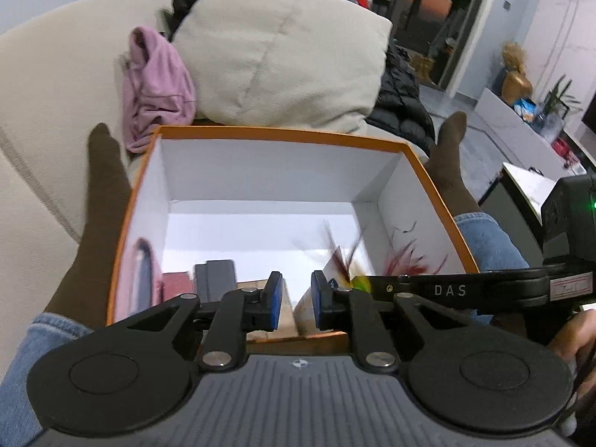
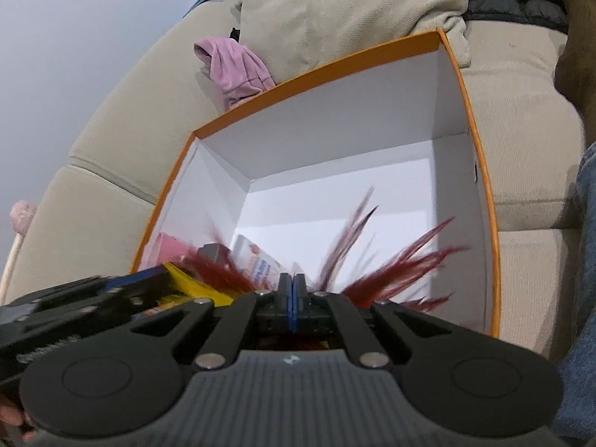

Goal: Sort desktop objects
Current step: 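Carry the lotion tube and feathered toy into the orange box and release both, then move both grippers back out of the box to the remaining toys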

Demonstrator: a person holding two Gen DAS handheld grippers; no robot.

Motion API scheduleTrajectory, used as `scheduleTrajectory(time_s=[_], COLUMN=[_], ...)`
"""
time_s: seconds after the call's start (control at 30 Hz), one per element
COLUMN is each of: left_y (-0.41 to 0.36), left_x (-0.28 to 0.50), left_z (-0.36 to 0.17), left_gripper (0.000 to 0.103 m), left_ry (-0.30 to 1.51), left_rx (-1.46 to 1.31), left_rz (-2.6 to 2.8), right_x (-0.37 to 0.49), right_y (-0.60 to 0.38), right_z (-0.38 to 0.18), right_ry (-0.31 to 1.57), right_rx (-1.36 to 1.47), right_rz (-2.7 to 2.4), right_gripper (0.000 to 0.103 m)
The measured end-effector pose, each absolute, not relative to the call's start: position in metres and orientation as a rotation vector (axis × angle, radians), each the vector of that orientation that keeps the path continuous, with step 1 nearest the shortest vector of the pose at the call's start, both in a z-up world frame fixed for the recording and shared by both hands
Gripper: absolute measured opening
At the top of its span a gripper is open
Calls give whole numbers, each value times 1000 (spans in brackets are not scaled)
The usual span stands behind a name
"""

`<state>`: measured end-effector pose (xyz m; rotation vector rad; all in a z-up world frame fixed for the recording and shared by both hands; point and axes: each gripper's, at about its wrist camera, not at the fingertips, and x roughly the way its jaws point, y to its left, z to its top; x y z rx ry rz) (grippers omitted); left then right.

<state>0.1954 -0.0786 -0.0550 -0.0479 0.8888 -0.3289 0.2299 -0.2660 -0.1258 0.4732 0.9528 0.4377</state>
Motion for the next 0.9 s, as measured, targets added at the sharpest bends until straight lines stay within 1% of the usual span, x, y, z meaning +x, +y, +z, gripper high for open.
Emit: scheduleTrajectory(time_s=[0.07, 0.3, 0.43, 0.57, 0.63, 0.7, 0.8, 0.83, 0.9], left_y=[-75, -64, -61, -58, -55, -54, -51, -50, -47], left_x=[192, 182, 169, 147, 133, 121, 102, 95, 82], left_z=[-55, -55, -52, -45, -42, -40, -43, -45, -48], left_gripper=[18, 18, 18, 18, 18, 23, 31, 32, 38], left_ry=[889, 901, 898, 886, 879, 886, 926, 941, 969], left_rx=[-59, -77, -63, -47, -34, -12, 42, 69, 111], left_rz=[-316, -284, -282, -297, -308, -321, -333, -330, -316], right_x=[229, 223, 208, 183, 165, 147, 118, 109, 94], right_y=[-264, -264, -267, -269, -270, -271, -267, -265, -257], right_z=[-125, -120, -102, -85, -77, -73, -71, -72, -77], right_ry=[945, 908, 827, 750, 712, 689, 685, 690, 709], right_rx=[462, 451, 423, 379, 360, 345, 312, 297, 257], right_rz=[433, 422, 423, 428, 435, 441, 467, 481, 508], right_gripper=[4, 7, 21, 25, 32, 36, 39, 43, 49])
